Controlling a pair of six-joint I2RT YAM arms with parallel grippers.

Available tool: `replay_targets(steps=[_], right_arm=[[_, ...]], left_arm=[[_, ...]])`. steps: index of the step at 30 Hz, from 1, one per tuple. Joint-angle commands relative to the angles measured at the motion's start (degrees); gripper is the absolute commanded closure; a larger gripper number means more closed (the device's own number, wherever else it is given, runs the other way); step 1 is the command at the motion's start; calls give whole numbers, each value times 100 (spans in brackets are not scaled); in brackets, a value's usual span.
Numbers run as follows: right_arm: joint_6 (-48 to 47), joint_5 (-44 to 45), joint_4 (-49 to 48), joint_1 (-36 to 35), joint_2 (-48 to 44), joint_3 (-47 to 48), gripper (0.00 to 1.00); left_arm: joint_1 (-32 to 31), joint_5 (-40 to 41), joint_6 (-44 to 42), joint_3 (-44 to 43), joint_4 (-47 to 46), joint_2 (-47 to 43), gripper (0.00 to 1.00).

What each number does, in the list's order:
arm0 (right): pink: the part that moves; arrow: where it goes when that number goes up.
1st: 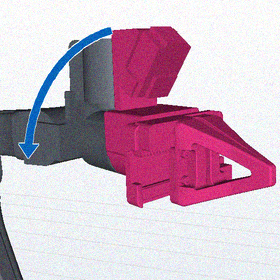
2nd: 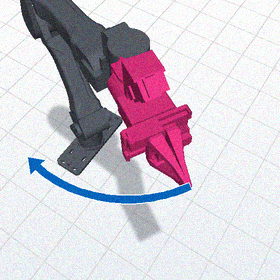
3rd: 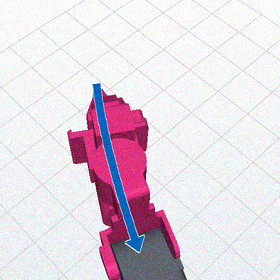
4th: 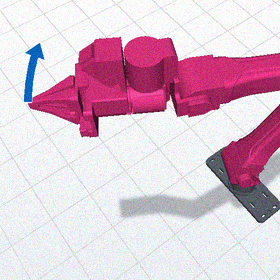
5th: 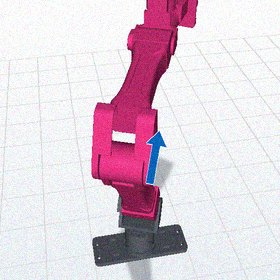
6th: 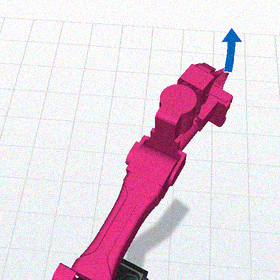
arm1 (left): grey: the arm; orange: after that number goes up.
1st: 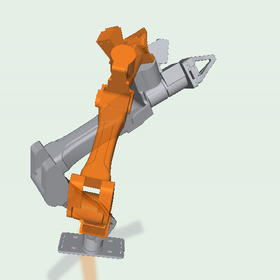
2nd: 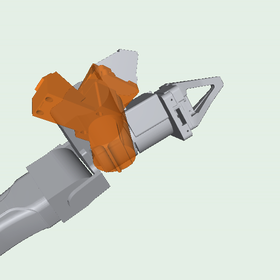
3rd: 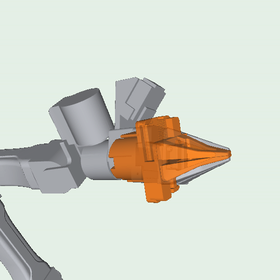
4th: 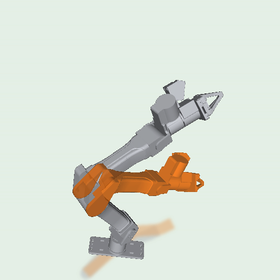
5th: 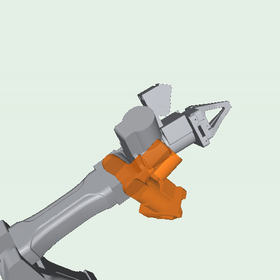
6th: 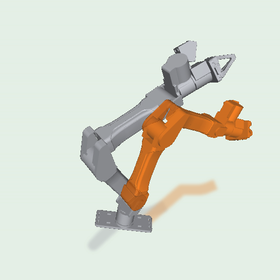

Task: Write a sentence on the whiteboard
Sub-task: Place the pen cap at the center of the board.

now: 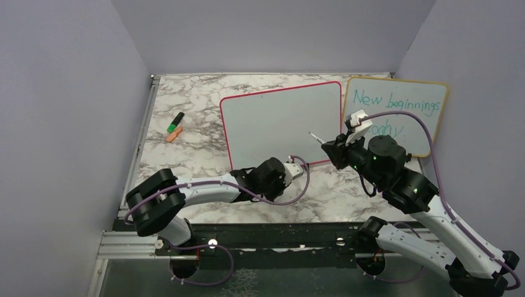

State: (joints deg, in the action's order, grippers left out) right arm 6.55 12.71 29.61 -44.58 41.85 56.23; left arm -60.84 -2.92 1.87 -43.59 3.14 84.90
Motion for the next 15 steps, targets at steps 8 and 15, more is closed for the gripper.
replay_targets(steps=[8, 15], right_arm=[[154, 234, -209, -22, -122, -119, 99], [145, 250, -223, -20, -99, -121, 99]], left_arm=[[-93, 76, 391, 66, -209, 579, 78], [-95, 167, 381, 76, -43, 536, 66]])
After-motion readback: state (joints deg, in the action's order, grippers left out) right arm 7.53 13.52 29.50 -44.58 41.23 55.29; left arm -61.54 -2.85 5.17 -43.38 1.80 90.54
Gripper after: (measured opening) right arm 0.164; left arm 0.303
